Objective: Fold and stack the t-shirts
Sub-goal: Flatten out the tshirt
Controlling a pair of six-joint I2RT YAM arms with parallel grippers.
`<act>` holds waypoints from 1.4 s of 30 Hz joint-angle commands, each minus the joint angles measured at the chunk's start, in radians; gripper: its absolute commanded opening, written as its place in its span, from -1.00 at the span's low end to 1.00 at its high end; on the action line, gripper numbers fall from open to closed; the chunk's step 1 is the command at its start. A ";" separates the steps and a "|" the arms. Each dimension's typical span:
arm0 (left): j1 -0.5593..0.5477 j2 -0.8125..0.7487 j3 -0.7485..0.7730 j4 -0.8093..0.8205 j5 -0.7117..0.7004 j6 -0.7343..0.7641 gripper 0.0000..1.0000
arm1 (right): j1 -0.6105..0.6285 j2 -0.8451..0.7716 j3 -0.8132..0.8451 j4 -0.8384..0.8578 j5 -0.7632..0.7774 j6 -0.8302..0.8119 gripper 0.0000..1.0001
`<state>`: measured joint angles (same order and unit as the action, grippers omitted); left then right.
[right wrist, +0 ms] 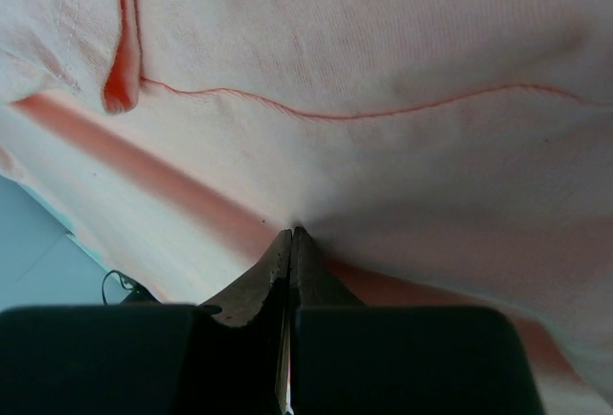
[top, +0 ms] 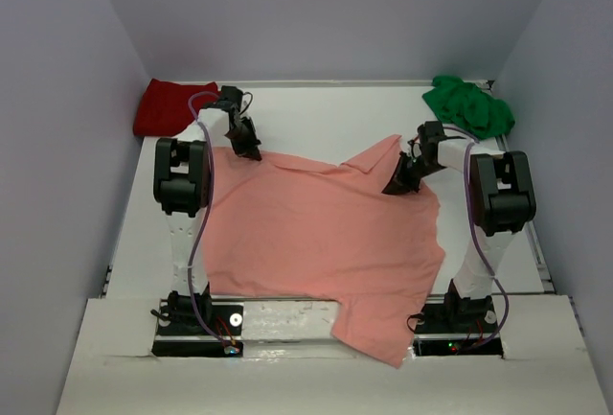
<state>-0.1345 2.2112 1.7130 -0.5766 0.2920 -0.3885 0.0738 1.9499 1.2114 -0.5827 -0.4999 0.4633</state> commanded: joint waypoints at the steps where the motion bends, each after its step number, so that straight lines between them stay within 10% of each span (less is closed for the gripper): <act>1: 0.036 0.097 0.068 0.006 -0.113 0.017 -1.00 | 0.012 -0.023 -0.042 -0.023 0.089 -0.035 -1.00; 20: 0.207 -0.103 -0.213 0.024 -0.106 0.114 -1.00 | 0.012 0.010 0.016 -0.023 0.106 -0.026 -1.00; 42: 0.200 -0.300 -0.204 0.003 0.045 0.129 -0.81 | 0.021 0.187 0.565 0.093 0.031 -0.028 -1.00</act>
<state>0.0628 2.0163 1.4849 -0.5468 0.3061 -0.2775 0.0883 2.1555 1.6638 -0.5610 -0.4549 0.4408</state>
